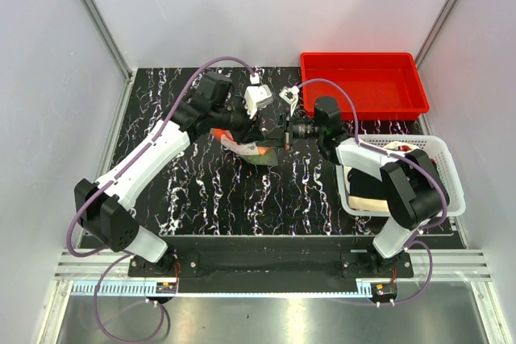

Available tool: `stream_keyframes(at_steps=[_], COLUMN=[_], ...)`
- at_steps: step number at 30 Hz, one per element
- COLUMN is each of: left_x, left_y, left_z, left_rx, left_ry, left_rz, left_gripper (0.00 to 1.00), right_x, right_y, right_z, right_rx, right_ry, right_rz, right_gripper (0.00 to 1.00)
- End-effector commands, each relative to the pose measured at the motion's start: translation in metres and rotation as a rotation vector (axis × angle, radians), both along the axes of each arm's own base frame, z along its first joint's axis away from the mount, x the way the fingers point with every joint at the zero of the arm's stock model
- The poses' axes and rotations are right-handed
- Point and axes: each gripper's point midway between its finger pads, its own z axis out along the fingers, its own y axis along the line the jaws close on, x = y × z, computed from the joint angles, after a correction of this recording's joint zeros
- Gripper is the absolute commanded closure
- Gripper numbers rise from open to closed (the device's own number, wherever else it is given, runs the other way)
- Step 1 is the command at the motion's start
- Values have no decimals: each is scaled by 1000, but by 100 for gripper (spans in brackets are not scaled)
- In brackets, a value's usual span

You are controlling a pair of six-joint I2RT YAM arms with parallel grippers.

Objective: Open the zip-top bag and remove the fake food

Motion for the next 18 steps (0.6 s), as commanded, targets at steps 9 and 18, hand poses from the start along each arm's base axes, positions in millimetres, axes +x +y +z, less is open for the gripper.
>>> stream_keyframes(at_steps=[9, 18], left_x=[26, 19], left_y=[7, 1], left_z=[1, -2], left_rx=[51, 26], left_ry=[-98, -64], left_rz=[84, 37], left_gripper=[68, 66], right_x=[0, -2], right_y=[7, 7], right_z=[32, 30], right_rx=[65, 67], right_ry=[-94, -86], right_rz=[47, 56], right_gripper=[100, 100])
